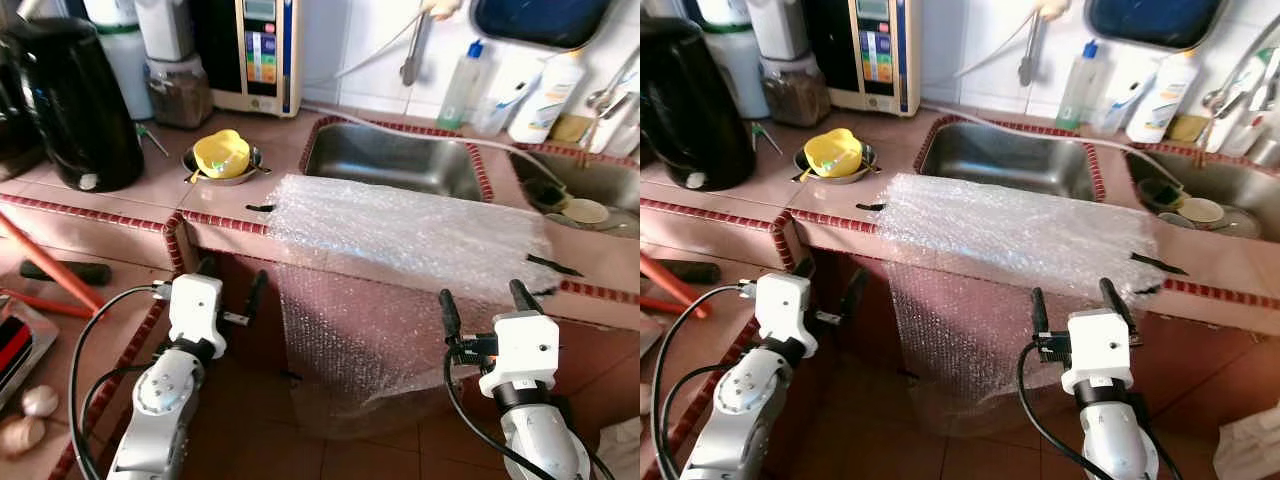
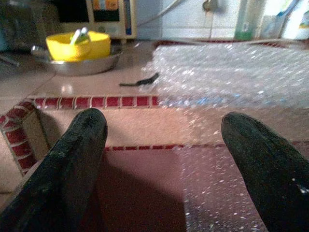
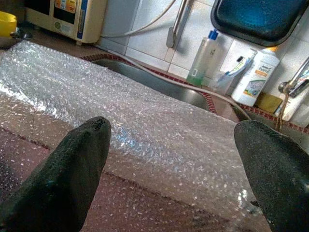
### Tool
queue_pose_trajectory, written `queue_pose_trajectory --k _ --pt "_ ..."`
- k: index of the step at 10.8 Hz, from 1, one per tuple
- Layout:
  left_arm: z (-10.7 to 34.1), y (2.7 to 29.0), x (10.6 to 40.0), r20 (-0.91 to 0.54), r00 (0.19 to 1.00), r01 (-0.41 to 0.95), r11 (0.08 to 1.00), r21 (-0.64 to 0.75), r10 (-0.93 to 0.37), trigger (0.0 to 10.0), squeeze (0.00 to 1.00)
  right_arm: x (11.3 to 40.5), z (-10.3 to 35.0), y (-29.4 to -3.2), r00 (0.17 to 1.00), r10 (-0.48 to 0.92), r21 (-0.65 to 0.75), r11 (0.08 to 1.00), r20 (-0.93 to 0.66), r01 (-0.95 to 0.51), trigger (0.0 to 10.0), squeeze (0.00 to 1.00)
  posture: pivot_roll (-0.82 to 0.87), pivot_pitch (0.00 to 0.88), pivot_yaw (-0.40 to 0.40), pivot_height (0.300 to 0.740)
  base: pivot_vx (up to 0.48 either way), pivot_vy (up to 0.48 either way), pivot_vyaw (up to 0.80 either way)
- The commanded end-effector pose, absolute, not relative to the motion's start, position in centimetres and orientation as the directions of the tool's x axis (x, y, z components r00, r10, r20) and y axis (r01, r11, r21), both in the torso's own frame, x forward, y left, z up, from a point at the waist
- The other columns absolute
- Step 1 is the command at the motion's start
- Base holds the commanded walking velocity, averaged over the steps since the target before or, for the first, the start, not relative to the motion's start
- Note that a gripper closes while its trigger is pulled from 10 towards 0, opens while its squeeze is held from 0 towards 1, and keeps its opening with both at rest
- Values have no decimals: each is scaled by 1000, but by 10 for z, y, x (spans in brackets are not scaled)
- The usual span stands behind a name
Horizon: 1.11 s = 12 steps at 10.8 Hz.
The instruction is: Kitchen organization
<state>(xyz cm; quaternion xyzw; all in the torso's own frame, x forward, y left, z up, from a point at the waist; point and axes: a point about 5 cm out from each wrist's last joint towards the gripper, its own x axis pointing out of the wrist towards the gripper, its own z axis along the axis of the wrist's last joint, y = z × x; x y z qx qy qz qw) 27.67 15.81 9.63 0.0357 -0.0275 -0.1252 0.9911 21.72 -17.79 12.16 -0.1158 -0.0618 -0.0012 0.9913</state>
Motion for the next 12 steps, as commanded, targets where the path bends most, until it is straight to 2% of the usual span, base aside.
queue_pose_trajectory --k 1,7,10,12 --pt "99 156 278 56 965 252 965 73 -256 10000 0 215 123 -183 992 5 -239 971 128 26 10000 0 17 0 -47 740 0 0 0" --pt "103 152 285 66 952 294 953 80 -299 10000 0 216 122 -182 990 -17 -238 970 139 50 10000 0 13 0 -22 740 0 0 0" --pt "102 152 286 63 950 302 950 80 -307 10000 0 219 121 -182 990 -17 -239 970 140 50 10000 0 19 0 -19 740 0 0 -773" --pt "100 152 285 58 949 306 949 82 -311 10000 0 219 120 -181 990 -14 -239 970 139 47 10000 0 19 0 -14 740 272 0 -228"
